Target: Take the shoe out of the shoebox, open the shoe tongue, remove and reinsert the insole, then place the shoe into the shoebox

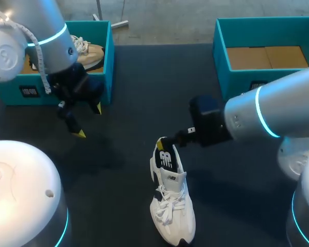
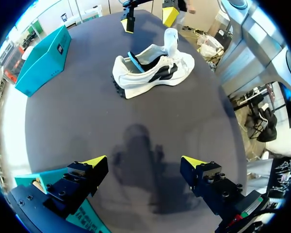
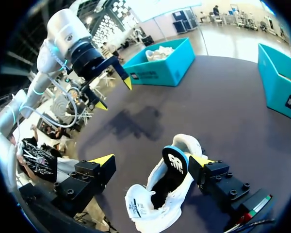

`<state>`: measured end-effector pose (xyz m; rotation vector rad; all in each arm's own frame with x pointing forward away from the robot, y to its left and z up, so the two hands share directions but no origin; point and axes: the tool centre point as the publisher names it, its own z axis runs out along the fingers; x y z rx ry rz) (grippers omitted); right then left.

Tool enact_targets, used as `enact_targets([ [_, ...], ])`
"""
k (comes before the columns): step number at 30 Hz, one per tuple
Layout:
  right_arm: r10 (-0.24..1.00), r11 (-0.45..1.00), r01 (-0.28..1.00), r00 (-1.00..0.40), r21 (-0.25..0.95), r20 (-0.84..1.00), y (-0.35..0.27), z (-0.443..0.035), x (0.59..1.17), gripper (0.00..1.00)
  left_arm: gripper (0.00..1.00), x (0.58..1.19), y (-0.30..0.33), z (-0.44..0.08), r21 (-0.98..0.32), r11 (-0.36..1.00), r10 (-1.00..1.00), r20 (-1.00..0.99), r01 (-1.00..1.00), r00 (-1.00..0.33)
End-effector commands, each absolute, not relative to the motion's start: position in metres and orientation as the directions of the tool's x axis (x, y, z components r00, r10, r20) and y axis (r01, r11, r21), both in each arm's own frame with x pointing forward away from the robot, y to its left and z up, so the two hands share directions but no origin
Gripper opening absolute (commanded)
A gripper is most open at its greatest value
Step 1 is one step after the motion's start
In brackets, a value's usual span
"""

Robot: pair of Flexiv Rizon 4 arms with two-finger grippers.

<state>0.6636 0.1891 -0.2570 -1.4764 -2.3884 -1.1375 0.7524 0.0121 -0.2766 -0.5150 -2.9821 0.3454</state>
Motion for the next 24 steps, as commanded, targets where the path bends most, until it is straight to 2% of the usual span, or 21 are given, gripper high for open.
enact_targets([
  [1, 0.964, 0.228, 0.813, -0.266, 0.536, -0.007, 0.184, -0.252, 0.653, 1.00, 1.00, 0.753, 0.019, -0.273, -0.238, 0.915, 0.346, 0.055, 0.325, -0.936],
  [10, 0.975, 0.212, 0.854, -0.216, 0.475, -0.045, 0.177, -0.249, 0.647, 1.00, 1.00, 0.757, 0.022, -0.273, -0.228, 0.919, 0.344, 0.066, 0.321, -0.937],
  [19, 0.985, 0.159, 0.919, -0.123, 0.360, -0.120, 0.173, -0.253, 0.648, 1.00, 1.00, 0.755, 0.022, -0.273, -0.225, 0.916, 0.355, 0.069, 0.333, -0.932],
  [24, 0.987, 0.118, 0.928, -0.069, 0.354, -0.148, 0.175, -0.257, 0.644, 1.00, 1.00, 0.757, 0.026, -0.270, -0.220, 0.914, 0.363, 0.063, 0.341, -0.930],
])
